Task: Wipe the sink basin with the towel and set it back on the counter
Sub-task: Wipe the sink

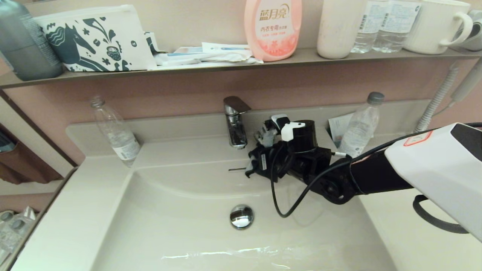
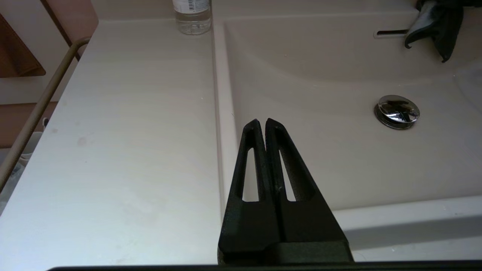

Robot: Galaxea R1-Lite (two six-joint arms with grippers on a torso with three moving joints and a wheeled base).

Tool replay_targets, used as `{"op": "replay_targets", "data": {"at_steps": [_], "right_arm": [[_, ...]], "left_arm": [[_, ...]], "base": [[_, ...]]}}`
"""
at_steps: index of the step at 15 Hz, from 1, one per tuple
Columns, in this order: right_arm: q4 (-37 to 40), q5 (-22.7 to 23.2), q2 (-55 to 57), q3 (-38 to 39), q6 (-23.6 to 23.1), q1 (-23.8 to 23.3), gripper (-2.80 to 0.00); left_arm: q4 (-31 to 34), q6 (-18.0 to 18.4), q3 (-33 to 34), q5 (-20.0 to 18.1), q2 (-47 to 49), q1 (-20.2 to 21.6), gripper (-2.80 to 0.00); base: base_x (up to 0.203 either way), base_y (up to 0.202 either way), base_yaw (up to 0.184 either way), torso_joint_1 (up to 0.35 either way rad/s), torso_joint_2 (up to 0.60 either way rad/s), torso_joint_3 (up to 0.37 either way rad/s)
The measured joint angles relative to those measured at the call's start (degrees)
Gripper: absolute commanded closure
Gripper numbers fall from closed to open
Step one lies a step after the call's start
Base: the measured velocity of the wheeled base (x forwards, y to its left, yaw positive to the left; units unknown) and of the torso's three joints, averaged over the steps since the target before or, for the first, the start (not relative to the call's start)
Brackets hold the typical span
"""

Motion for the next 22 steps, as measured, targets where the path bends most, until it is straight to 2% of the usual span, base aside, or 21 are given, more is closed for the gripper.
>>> {"op": "replay_targets", "data": {"at_steps": [4,7,9,13,16,20,22], "right_arm": [[1.95,0.25,1.55,-2.08,0.02,-1.48,0.00],[9.59,0.26,-1.50,-1.38,0.16,-6.70,0.00],[12.30,0.09,-4.60,1.13,0.20,-10.64,0.00],[13.05,0.04,-10.57,7.89,1.53,-14.80,0.00],[18.90,0.24,-17.61,12.35,3.76,-14.73,0.00],[35.53,1.99,-29.64,14.95,10.90,-11.68,0.00],[43.44,2.75,-35.84,15.43,12.99,-10.40,0.00]], "left_arm": [[0.00,0.01,0.00,0.01,0.00,0.02,0.00],[0.01,0.01,0.00,0.01,0.00,0.01,0.00],[0.00,-0.02,0.00,0.01,0.00,0.02,0.00],[-0.01,0.01,0.00,0.00,0.00,0.02,0.00],[0.00,0.01,0.00,0.01,0.00,0.02,0.00],[0.00,0.01,0.00,0.01,0.00,0.02,0.00],[0.00,0.01,0.00,0.04,0.00,0.00,0.00]], "base": [[0.000,0.000,0.000,0.000,0.00,0.000],[0.000,0.000,0.000,0.000,0.00,0.000],[0.000,0.000,0.000,0.000,0.00,0.000],[0.000,0.000,0.000,0.000,0.00,0.000],[0.000,0.000,0.000,0.000,0.00,0.000],[0.000,0.000,0.000,0.000,0.00,0.000],[0.000,0.000,0.000,0.000,0.00,0.000]]}}
